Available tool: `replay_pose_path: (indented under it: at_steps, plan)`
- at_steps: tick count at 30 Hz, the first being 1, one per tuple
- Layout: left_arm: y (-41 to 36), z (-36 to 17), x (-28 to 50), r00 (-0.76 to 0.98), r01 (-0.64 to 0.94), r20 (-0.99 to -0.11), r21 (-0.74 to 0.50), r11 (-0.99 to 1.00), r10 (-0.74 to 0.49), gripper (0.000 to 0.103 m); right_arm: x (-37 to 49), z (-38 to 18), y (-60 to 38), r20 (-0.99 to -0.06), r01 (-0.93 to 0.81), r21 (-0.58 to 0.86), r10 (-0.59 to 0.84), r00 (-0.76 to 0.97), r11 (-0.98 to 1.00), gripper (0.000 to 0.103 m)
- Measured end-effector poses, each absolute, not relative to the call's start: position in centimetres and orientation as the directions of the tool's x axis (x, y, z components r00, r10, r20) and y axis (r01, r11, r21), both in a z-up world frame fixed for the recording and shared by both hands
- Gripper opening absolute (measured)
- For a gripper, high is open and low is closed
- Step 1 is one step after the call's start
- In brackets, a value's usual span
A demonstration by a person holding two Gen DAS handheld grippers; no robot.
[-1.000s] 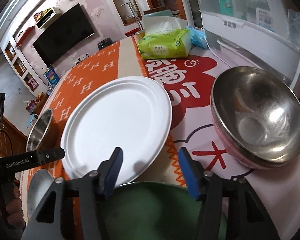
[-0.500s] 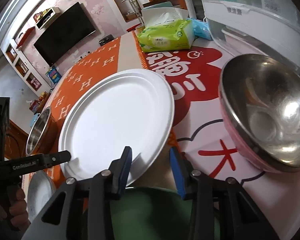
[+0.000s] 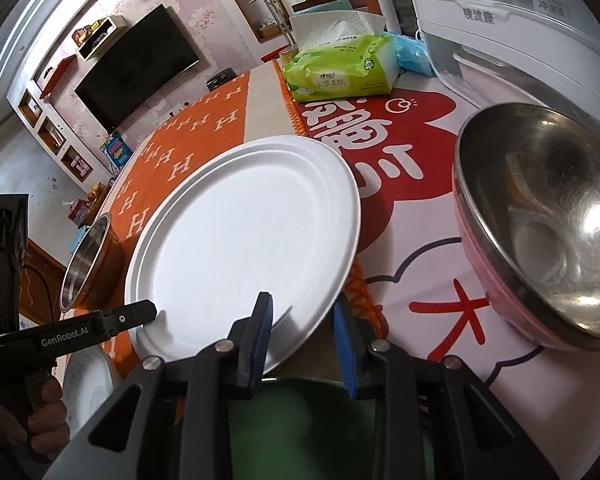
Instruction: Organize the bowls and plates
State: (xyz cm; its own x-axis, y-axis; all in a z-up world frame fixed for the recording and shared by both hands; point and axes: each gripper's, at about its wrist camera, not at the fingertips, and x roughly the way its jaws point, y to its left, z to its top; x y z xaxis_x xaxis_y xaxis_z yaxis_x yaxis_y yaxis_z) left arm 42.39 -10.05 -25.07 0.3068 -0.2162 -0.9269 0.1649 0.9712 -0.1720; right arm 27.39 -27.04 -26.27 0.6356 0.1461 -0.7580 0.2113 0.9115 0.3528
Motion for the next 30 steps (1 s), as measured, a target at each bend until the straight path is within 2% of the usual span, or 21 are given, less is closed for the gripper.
replay_pose_path:
  at_steps: [12, 30]
  plan:
    - [-9.5, -22.3, 41.2, 0.364, 0.182, -0.898, -0.191, 0.965, -0.246, 0.031, 26.5, -23.8, -26.9, -0.723, 0.187, 0.337, 0.127, 0.68, 0.923, 0.029]
    - [-8.3, -12.0, 35.5, 0.493, 0.232, -0.825, -0.182, 0.956, -0.277, 0.031, 22.1, -15.3, -25.7, -0.621, 0.13, 0.329, 0.11, 0.776, 0.935, 0.029]
